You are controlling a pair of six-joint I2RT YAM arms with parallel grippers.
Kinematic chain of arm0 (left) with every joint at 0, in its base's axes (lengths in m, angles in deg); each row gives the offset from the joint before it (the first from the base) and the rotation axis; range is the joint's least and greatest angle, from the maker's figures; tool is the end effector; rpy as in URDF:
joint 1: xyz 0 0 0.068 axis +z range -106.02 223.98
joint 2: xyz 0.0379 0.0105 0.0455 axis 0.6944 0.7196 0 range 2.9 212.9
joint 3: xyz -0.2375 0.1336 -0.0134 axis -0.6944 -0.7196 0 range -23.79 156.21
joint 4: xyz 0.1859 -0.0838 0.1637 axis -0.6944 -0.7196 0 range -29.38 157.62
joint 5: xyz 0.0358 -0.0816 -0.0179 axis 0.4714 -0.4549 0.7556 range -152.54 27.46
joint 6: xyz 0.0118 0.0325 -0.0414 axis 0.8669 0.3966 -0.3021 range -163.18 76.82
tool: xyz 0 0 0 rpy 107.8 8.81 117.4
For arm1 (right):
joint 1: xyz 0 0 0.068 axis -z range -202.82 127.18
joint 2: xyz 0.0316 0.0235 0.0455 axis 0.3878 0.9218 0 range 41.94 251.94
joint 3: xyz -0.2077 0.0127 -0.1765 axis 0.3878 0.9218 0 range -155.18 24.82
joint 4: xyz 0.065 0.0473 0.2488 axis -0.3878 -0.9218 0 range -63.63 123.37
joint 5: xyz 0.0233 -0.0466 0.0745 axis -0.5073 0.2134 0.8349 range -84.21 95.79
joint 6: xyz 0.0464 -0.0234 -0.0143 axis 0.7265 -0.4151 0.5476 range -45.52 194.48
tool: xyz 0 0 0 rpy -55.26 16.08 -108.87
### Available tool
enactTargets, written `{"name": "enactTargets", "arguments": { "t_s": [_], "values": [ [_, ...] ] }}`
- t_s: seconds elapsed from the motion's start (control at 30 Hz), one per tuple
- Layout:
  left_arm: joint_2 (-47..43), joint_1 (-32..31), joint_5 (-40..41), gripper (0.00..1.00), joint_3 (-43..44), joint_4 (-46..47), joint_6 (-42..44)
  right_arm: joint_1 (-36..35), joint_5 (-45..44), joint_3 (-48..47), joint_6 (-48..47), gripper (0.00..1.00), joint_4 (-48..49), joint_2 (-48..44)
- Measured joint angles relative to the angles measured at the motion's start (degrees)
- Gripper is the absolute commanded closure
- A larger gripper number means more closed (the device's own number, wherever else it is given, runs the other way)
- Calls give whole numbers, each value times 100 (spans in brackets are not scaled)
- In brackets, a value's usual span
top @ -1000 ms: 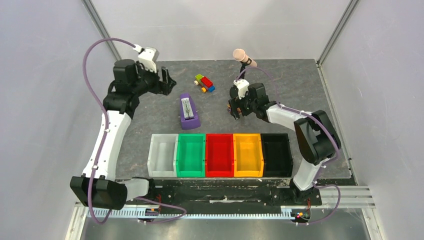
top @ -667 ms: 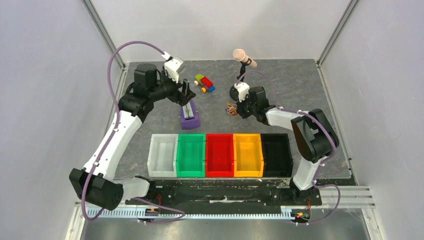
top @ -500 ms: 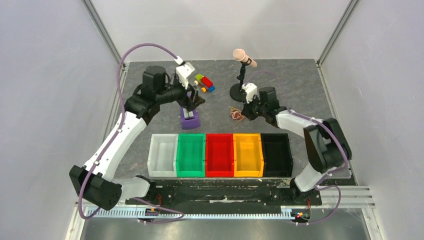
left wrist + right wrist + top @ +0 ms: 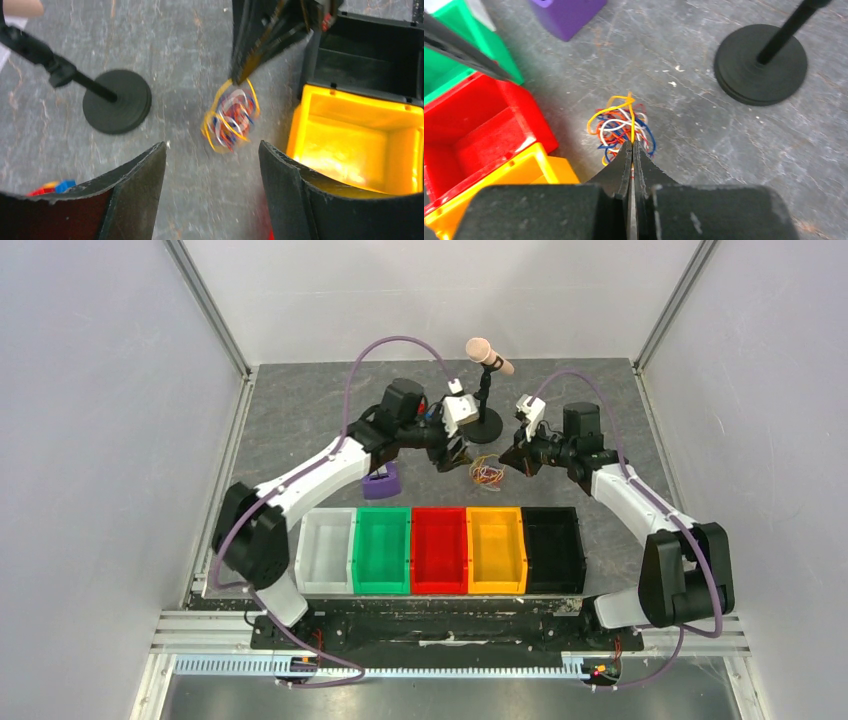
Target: Untangle the cables
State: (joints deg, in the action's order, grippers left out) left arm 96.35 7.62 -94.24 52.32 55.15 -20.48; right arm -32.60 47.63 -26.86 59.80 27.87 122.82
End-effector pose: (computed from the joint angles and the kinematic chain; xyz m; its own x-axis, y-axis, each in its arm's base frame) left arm 0.2934 -0.2393 0.3095 -0.0329 0.4320 -0.9013 0.9586 0.2690 0.0939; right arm 0.2954 0.0750 0.2498 -0.3737 -0.2559 -0.8916 -0.7874 0.5955 0.1590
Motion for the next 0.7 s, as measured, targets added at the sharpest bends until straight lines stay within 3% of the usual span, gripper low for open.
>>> {"name": "enactTargets", "arguments": {
  "t_s": [0.2, 0.33, 0.47, 0.57, 0.6, 0.63, 0.7],
  "values": [
    [761, -337, 15, 24, 570, 448, 192, -11, 555, -236, -4, 100, -284, -133],
    [1108, -450, 66, 35, 726, 555, 328, -11, 833, -461, 57, 100, -306, -269],
    [1360, -452, 201, 61, 741, 627, 372, -11, 1093, -568, 125, 100, -286, -350],
    [1388, -448, 286, 97, 728, 828, 282, -11, 1204, -568, 173, 100, -315, -352],
    [1384, -448, 284, 98, 719, 931, 245, -11, 1231, -568, 192, 100, -315, -352],
    [1375, -448, 278, 98, 691, 1054, 208, -11, 1235, -573, 208, 96, -306, -352],
    [1320, -446, 260, 98, 549, 1239, 146, 13, 1244, -579, 269, 62, -310, -352]
  ]
}}
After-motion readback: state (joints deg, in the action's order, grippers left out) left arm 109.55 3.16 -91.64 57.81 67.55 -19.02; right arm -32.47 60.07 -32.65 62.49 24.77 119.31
